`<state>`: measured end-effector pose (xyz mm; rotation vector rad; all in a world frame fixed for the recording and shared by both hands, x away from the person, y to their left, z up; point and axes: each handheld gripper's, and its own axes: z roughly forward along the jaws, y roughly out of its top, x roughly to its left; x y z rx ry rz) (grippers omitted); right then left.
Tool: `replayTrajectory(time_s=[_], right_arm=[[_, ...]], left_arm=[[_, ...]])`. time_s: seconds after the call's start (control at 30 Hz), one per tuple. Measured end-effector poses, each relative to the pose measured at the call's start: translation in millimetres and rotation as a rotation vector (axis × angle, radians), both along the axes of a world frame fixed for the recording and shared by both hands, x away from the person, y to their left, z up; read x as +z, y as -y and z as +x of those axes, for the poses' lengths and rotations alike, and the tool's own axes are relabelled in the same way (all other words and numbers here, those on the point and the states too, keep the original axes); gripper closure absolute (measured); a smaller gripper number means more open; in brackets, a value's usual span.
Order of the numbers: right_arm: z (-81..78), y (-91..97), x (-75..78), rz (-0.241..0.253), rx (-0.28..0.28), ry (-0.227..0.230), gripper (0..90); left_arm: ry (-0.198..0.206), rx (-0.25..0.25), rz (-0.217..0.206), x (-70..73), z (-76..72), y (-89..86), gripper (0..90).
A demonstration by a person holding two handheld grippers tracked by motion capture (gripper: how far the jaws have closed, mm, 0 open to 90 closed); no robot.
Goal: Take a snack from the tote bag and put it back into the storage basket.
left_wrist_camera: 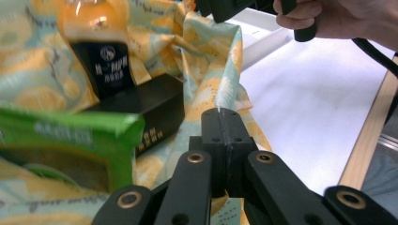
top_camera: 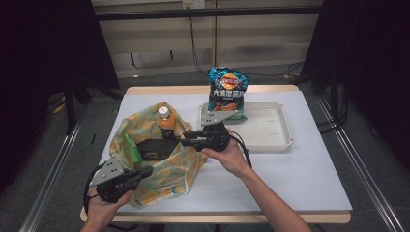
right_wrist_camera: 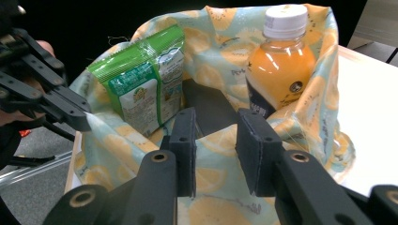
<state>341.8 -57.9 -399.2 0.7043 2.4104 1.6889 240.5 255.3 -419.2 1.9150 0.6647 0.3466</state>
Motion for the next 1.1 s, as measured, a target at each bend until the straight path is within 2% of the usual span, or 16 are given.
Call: replayTrajectory(time_s=[0.07, 0.17, 0.27, 0.33, 0.43, 0.63, 0.77, 0.8, 0.97, 1.03, 1.1], right_arm=[[-2.0, -3.1, -1.0, -0.001, 0.006, 0.0, 65.6], [-6.7, -9.2, -2.2, 0.015, 0.019, 0.003, 63.2], [-10.1, -16.9, -6.7, 0.027, 0.023, -0.001, 59.5], [-12.9, -23.2, -10.7, 0.024, 0.021, -0.005, 56.4], [-15.5, -33.0, -15.2, 0.024, 0.036, -0.008, 53.5], [-16.8, -49.3, -16.9, 0.02, 0.057, -0.012, 50.0], [-17.5, -62.1, -16.0, 0.014, 0.079, -0.011, 48.6], [-17.9, -65.6, -15.6, 0.013, 0.086, -0.011, 48.6], [-20.1, -84.2, -14.0, 0.005, 0.119, -0.01, 47.8], [-20.3, -90.2, -13.7, -0.004, 0.131, -0.008, 45.4], [-20.7, -92.9, -12.3, 0.022, 0.136, -0.01, 46.5]], left_arm=[[-0.005, -0.007, 0.011, -6.1, -0.1, -0.3, 90.0], [-0.035, -0.019, 0.0, -13.2, -1.6, -1.5, 90.0], [-0.035, -0.002, 0.012, -17.9, 0.4, -5.6, 90.0], [-0.06, 0.005, -0.017, -20.4, 1.3, -9.0, 89.9], [-0.086, 0.004, -0.012, -25.6, 2.8, -10.7, 89.7], [-0.085, 0.004, -0.039, -26.7, 4.1, -11.2, 85.0], [-0.067, 0.0, -0.041, -25.5, 1.5, -10.4, 84.7], [-0.075, -0.003, -0.054, -25.3, -0.6, -8.9, 84.5], [-0.061, -0.021, -0.022, -21.8, -9.7, -0.2, 79.7], [-0.043, -0.035, 0.017, -20.8, -11.0, 3.4, 78.6], [-0.049, -0.046, 0.016, -21.0, -10.4, 3.9, 80.1]])
